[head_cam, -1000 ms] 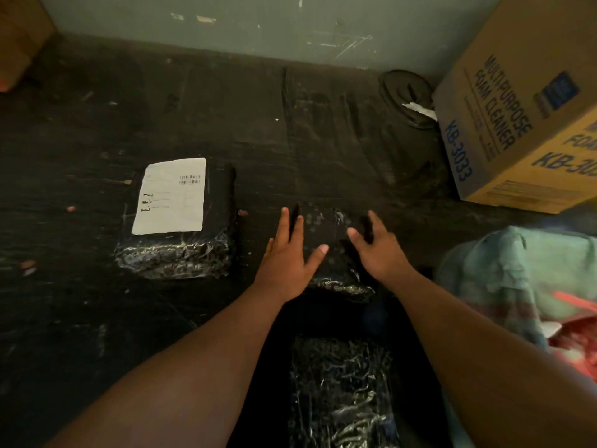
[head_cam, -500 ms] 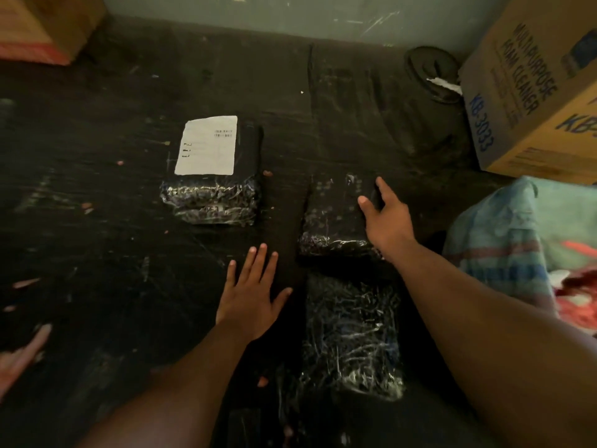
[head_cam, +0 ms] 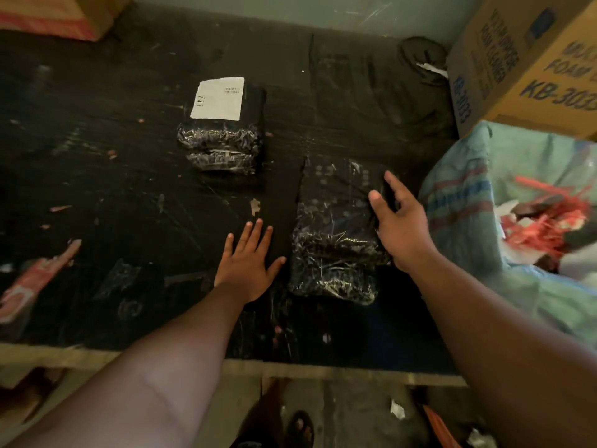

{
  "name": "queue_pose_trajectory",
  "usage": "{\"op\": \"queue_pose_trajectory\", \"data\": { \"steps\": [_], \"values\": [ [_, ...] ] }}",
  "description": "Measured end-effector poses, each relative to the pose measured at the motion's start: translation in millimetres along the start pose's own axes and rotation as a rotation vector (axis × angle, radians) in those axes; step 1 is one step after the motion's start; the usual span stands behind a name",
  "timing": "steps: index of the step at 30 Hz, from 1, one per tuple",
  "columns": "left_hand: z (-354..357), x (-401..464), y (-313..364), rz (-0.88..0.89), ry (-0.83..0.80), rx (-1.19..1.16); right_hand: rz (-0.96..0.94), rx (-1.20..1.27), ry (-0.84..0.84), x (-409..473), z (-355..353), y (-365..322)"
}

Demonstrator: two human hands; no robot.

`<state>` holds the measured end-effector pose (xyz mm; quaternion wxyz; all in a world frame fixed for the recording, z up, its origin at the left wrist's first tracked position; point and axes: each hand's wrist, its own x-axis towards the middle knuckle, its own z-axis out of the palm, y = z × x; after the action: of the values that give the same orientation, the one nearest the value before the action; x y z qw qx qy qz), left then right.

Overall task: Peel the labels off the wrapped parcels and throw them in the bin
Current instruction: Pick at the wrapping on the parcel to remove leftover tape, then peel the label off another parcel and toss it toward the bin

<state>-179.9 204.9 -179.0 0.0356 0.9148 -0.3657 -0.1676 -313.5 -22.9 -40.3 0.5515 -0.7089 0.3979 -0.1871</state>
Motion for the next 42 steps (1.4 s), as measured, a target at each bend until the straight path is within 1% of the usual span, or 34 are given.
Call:
{"op": "queue_pose_trajectory", "data": {
  "steps": [5, 10, 16, 20, 22, 25, 27, 28, 31, 35, 40, 42],
  "values": [
    [12.6, -28.3, 7.0, -0.039, 0.031, -0.024, 0.045, 0.023, -0.022, -40.5, -4.7, 28.5],
    [17.4, -39.0, 6.8, -0.046, 0.037, -0.021, 0.002, -0.139, -0.017, -45.0, 0.1, 41.4],
    [17.3, -44.1, 11.0, -0.067, 0.014, -0.032, 0.076, -0.267, -0.129, -34.9, -3.7, 38.0],
    [14.3, -49.5, 12.5, -0.068, -0.045, -0.041, 0.104, -0.391, -0.194, -37.5, -10.5, 31.6],
    [4.6, -49.1, 11.1, -0.064, -0.083, -0.06, 0.098, -0.511, -0.21, -39.2, -13.7, 21.5],
    [-22.7, -42.5, 7.6, -0.06, -0.19, -0.096, 0.04, -0.768, -0.169, -36.8, -16.6, 2.7],
    [-42.5, -37.2, 5.2, -0.063, -0.246, -0.137, 0.001, -0.85, -0.153, -33.3, -15.0, -13.3],
    [-51.3, -35.1, 3.3, -0.068, -0.248, -0.16, -0.015, -0.863, -0.155, -30.9, -12.6, -22.4],
    [-78.4, -31.6, -9.0, -0.102, -0.182, -0.206, -0.088, -0.889, -0.183, -21.6, 1.8, -51.6],
    [-124.2, -17.4, -41.2, -0.122, -0.046, -0.216, -0.193, -0.887, -0.297, 0.4, 37.6, -84.4],
    [-177.2, 25.0, -89.9, -0.133, 0.152, -0.26, -0.356, -0.83, -0.374, 38.3, 105.8, -122.4],
    [-191.0, 44.1, -106.3, -0.147, 0.188, -0.287, -0.407, -0.824, -0.393, 54.3, 136.4, -134.1]
  ]
}}
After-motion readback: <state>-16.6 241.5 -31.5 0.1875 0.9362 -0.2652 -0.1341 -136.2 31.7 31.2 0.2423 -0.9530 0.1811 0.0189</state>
